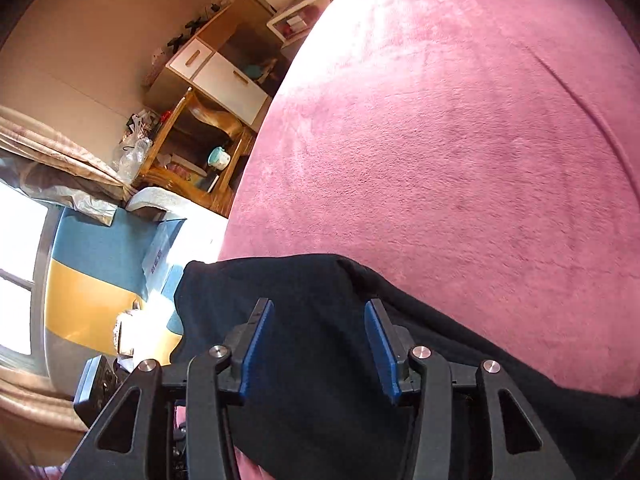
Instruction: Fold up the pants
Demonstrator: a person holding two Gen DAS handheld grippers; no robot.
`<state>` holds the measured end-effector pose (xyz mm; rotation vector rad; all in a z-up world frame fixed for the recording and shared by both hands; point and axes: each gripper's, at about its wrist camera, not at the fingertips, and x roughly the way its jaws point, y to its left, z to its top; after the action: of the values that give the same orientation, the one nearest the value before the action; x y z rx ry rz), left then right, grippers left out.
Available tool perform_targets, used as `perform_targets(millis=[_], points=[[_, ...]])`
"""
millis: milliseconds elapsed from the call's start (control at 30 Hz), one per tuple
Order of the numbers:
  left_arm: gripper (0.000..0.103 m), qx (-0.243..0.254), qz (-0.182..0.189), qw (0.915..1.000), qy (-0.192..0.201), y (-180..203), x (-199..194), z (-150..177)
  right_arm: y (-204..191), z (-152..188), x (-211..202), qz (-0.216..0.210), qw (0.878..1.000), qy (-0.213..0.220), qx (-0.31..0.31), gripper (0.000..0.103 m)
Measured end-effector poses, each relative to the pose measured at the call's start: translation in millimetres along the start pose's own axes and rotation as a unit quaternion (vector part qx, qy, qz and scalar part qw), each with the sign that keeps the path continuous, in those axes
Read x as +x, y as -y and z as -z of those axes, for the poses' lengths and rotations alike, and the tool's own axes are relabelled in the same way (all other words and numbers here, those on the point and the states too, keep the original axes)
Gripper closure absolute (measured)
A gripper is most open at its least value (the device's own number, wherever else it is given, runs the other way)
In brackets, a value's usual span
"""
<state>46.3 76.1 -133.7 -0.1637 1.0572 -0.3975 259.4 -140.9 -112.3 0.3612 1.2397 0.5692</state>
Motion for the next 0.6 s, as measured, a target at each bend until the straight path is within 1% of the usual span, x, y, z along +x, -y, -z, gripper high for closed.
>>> perform_targets(millis=[33,100,133,167,200,267,333,367,433,467,533,567,600], points=[[0.066,0.001,0.0,1.0,-0.001,3,2,3,1,-4,9,0.002,1.0,-0.018,-0.003,0.055],[0.066,0.001,-0.001,1.0,-0.005,5,8,0,4,-11,31,0.026,0.998,-0.047,-0.016,0.054],[0.066,0.001,0.0,1.0,-0.007,3,9,0,5,-14,43,0.024,0.997,-0.065,-0.023,0.054],[0.066,-0.001,0.001,1.0,-0.008,2,9,0,6,-14,49,0.008,0.996,-0.088,-0.028,0.054],[0.066,-0.002,0.003,1.0,-0.009,1,10,-1,5,-13,55,0.007,0.994,-0.104,-0.039,0.054],[0.066,-0.004,0.006,0.9999,-0.008,1,12,1,8,-16,64,0.02,0.991,-0.122,-0.059,0.054],[0.066,-0.007,0.009,0.9999,-0.01,-1,15,0,7,-16,75,-0.001,0.988,-0.141,-0.064,0.054],[0.066,-0.009,0.009,0.9998,-0.012,-2,16,0,5,-17,78,-0.001,0.988,-0.141,-0.07,0.054],[0.066,-0.013,0.01,0.9998,-0.015,-5,20,0,2,-19,84,-0.025,0.989,-0.134,-0.061,0.054],[0.066,-0.016,0.01,0.9997,-0.017,-6,21,0,0,-21,86,-0.03,0.99,-0.127,-0.057,0.059],[0.066,-0.016,0.009,0.9997,-0.019,-6,23,0,-8,-20,90,-0.013,0.991,-0.112,-0.065,0.075],[0.066,-0.015,0.007,0.9997,-0.019,-6,23,1,-13,-18,90,0.004,0.991,-0.106,-0.078,0.092],[0.066,-0.016,0.006,0.9996,-0.021,-6,24,1,-18,-16,83,0.017,0.991,-0.09,-0.095,0.093]])
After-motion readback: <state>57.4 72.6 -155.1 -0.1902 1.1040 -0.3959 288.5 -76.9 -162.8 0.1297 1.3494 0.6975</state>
